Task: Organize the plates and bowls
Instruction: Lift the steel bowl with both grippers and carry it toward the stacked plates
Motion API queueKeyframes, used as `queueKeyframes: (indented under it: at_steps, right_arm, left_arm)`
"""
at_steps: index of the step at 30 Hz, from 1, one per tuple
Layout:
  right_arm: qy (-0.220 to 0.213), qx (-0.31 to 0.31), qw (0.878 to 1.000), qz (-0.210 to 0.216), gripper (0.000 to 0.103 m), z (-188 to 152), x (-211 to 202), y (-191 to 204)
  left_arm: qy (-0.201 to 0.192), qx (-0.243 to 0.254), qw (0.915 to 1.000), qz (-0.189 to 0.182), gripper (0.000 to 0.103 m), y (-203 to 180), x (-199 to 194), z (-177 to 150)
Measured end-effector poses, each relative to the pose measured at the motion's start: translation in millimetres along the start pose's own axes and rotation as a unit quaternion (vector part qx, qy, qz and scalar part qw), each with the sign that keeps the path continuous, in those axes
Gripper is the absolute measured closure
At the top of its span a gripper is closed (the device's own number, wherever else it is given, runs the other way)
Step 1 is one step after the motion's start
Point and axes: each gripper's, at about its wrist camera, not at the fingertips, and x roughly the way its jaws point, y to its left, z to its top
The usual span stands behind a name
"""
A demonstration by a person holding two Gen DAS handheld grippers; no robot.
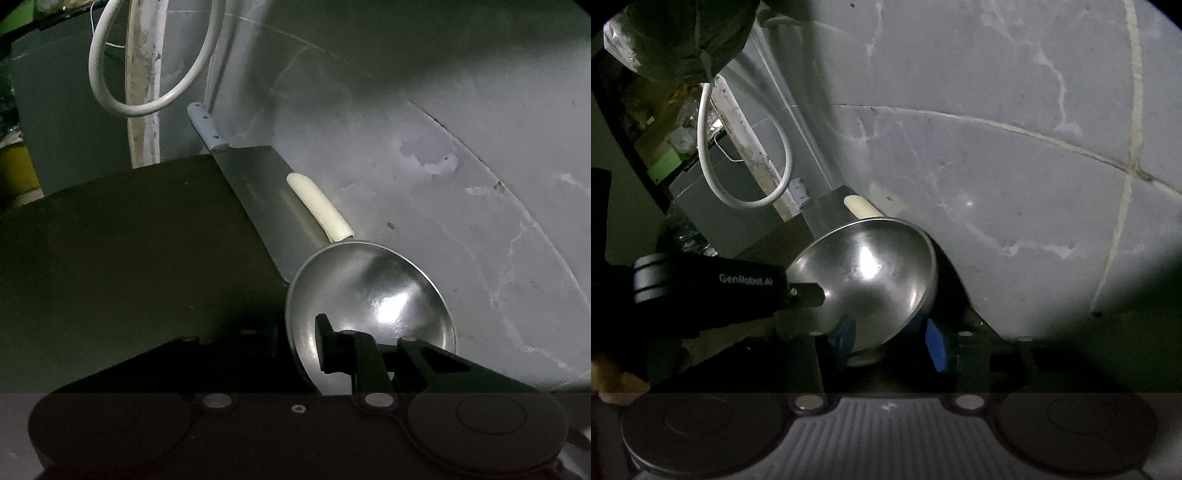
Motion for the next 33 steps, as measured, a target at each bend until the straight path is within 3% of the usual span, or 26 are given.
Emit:
queueKeyframes:
  at_steps: [8, 19, 33]
  right_arm:
    - [-0.006, -0.007, 1.0, 0.019, 0.065, -2, -13, 0]
    - [-0.056, -0.04, 0.996, 0.064, 0.066, -9, -73, 19]
    - [-0.068, -0.078, 0.993, 0.061, 0.067, -62, -176, 34]
  left_arm:
    - [-0.02, 0.0, 0.9998, 0.004, 0.088, 4, -25, -9]
    - [-0.086, -0.002, 0.9962, 0.014, 0.088, -1, -104, -33]
    - [-0.115, -0.016, 0.9932, -0.014, 0.086, -16, -198, -115]
